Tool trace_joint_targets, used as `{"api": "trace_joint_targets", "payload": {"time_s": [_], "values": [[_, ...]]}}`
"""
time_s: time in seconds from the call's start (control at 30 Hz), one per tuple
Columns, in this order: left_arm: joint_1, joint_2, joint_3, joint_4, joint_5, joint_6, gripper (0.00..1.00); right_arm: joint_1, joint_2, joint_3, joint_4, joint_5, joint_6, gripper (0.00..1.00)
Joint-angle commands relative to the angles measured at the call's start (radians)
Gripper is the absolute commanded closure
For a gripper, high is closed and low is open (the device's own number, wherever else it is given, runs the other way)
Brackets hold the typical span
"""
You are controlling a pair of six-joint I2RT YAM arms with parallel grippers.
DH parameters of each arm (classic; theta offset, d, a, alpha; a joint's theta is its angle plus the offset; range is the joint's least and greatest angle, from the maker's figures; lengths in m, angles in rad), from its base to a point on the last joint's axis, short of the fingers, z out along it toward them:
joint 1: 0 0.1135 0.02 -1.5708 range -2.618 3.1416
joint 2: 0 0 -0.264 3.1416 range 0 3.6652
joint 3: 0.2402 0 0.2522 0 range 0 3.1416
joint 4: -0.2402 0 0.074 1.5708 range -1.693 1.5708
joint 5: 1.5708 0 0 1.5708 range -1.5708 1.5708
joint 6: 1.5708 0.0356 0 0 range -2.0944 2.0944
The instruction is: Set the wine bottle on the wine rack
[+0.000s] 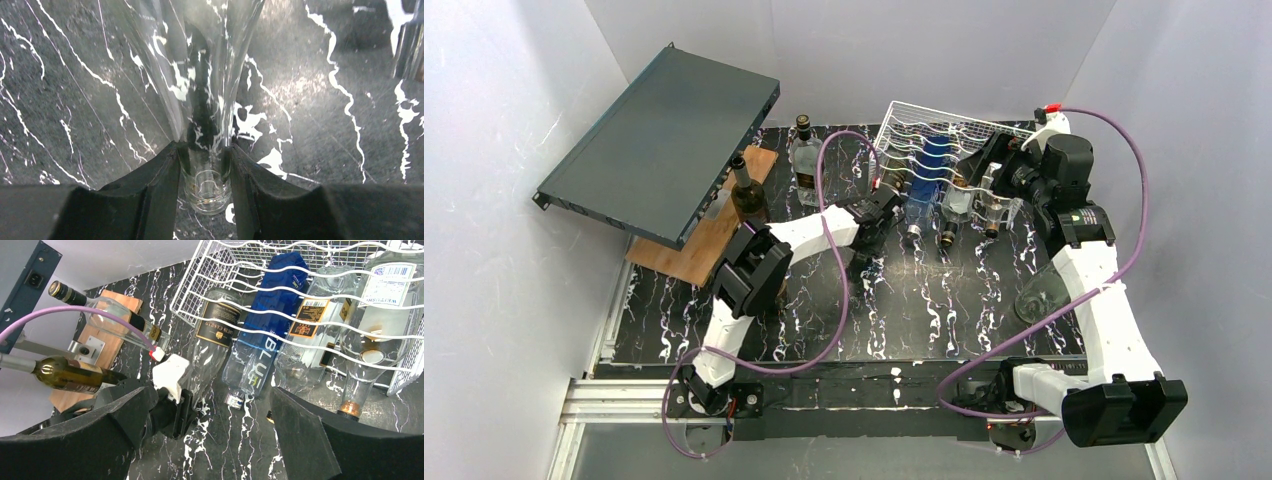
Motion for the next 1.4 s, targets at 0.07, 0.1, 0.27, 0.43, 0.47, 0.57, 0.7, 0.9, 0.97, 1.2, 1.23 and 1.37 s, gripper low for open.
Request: {"api": "trace_joint_targets", "payload": {"time_s": [0.07,0.1,0.27,0.43,0.47,0.57,0.7,0.9,0.97,1.2,1.23,1.37], "values": [[0.051,-0.005,0.068,0.064,0.052,-0.094,1.0,-0.002,-0.004,-0.012,0.05,-0.001,0.002,0.02],[0.055,-0.01,0.065,0.089,0.077,-0.105,1.0,-0.002,-0.005,-0.014,0.05,0.002,0.003,0.02],[0.059,0.023,0.124,0.112,0.094,-0.107,1.0,-0.002,-0.002,-0.018,0.05,0.009,0.002,0.02],[0.081,0.079,0.205,0.077,0.12,-0.105,1.0,-0.002,-0.004,-0.026,0.053,0.011,0.004,0.02],[0.081,0.082,0.211,0.078,0.112,-0.091,1.0,-0.002,-0.005,-0.026,0.05,0.014,0.002,0.02],[0.085,0.099,0.243,0.072,0.092,-0.049,1.0,-0.002,-0.008,-0.029,0.051,0.019,0.002,0.02],[0.089,0.156,0.344,0.019,0.115,0.003,1.0,-0.002,-0.002,-0.029,0.055,0.011,0.004,0.02],[0.096,0.193,0.393,-0.017,0.111,0.015,1.0,-0.002,-0.005,-0.029,0.054,0.013,0.004,0.02],[0.097,0.198,0.396,-0.02,0.109,0.01,1.0,-0.002,-0.003,-0.031,0.055,0.012,0.004,0.02],[0.115,0.206,0.421,-0.031,0.134,-0.024,0.93,-0.002,-0.001,-0.032,0.057,0.003,0.007,0.02],[0.117,0.204,0.422,-0.029,0.147,-0.027,0.89,-0.002,-0.001,-0.032,0.057,0.003,0.007,0.02],[0.12,0.187,0.408,-0.026,0.161,-0.029,0.61,-0.002,0.001,-0.039,0.06,-0.004,0.011,0.02]]}}
